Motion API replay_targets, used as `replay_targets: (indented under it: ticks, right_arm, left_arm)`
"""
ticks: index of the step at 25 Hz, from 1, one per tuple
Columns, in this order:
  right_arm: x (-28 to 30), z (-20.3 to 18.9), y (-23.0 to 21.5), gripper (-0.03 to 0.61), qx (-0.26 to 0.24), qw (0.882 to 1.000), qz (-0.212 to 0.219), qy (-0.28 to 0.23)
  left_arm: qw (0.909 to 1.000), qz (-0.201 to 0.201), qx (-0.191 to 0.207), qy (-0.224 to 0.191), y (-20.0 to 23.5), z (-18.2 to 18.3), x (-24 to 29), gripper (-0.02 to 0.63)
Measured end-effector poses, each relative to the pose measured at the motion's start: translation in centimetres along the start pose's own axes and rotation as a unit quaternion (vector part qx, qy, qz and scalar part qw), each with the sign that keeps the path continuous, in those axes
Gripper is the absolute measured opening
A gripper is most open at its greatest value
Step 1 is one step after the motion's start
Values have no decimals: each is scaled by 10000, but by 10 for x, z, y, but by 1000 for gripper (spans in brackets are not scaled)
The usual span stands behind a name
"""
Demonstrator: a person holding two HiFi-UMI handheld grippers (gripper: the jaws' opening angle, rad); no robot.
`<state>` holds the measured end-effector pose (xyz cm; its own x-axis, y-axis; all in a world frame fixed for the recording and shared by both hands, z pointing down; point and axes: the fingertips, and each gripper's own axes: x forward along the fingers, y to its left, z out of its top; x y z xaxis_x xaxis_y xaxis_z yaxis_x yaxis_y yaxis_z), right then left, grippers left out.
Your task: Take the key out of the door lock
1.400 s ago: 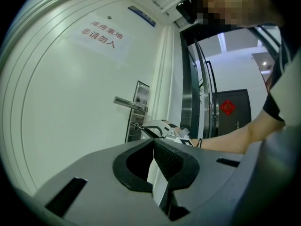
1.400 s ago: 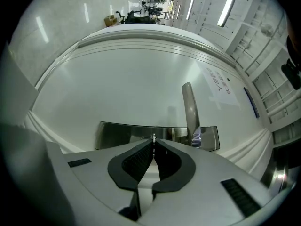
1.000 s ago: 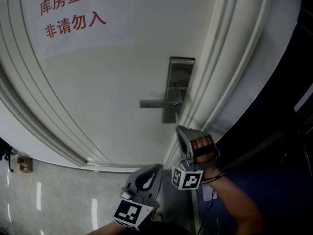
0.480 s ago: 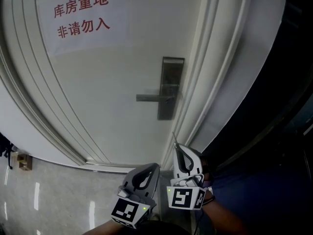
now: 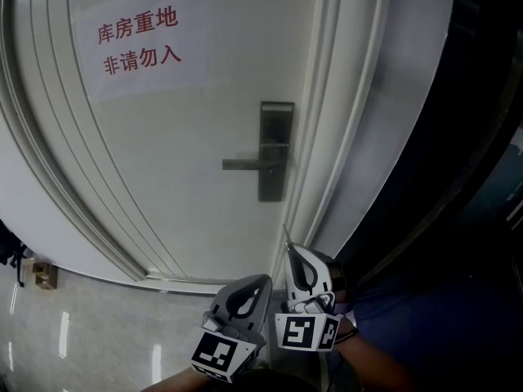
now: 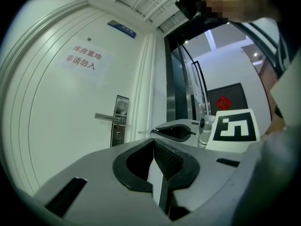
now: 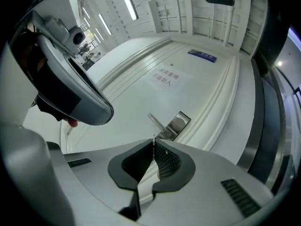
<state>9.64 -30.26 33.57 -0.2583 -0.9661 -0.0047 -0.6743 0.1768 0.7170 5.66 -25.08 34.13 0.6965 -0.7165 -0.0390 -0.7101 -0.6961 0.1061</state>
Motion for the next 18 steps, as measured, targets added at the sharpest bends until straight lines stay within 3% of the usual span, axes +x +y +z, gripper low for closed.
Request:
replay_targets:
  ticks: [6, 12, 18]
  right_arm:
    - [-4, 6, -2, 21, 735, 9971, 160, -78]
    - [-4, 5, -4, 21, 1660, 9858, 239, -2]
    - [0, 6, -14, 21, 1964, 9804, 148, -37]
  left_arm:
    - [9999, 82, 37, -56, 1, 5, -6, 6]
    - [9998, 83, 86, -126, 2, 12, -5, 6]
    - [9999, 37, 102, -128, 3, 14, -1, 6]
